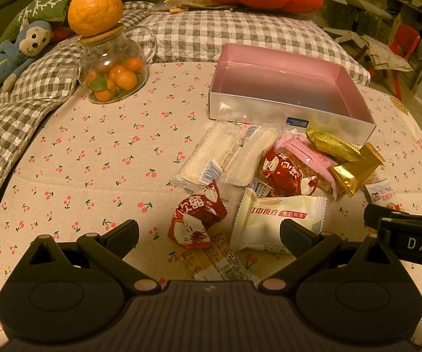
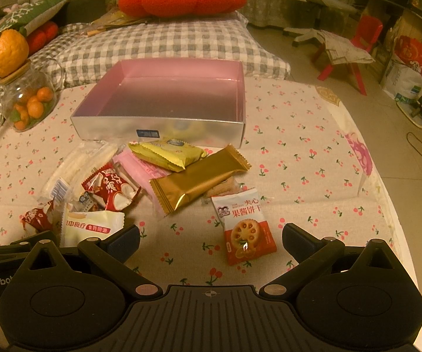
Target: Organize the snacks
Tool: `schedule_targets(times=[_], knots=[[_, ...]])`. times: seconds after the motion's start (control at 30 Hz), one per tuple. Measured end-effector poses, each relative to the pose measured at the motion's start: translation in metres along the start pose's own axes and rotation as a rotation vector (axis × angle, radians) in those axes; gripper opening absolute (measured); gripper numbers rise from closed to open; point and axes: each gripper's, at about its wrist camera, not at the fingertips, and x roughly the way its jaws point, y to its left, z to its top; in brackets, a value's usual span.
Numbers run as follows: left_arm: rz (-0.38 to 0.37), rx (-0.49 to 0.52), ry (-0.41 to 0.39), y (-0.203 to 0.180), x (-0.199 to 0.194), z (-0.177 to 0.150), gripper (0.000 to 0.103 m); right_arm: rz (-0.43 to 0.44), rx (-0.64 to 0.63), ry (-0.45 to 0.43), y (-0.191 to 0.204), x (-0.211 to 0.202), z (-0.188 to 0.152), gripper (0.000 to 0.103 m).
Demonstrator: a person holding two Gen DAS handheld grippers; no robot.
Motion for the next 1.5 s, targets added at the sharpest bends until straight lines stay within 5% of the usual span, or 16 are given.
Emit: schedule_targets(times=[0.8, 1.03, 1.37, 1.5], knots=[[-0.019, 0.020, 0.020, 0.008, 0.005, 0.008, 0.102, 0.019, 0.006, -0.025, -0.003, -0.007, 0.006, 0.103], [-0.011, 0.031, 0.035, 0.024, 0.013, 0.014, 0.102, 0.172, 0.021, 0.114, -0.010, -0.003, 0.027, 0.103], [-0.012, 0.003, 0.108, 0.050, 0.022, 0.023, 0.101, 0.322, 0.027, 0.149, -0.011, 0.000, 0.036, 0.103], [-0.049, -0.062, 0.123, 0.065, 0.029, 0.020, 0.095, 0.448, 0.014, 0.195, -0.002, 0.013, 0.034, 0.103]])
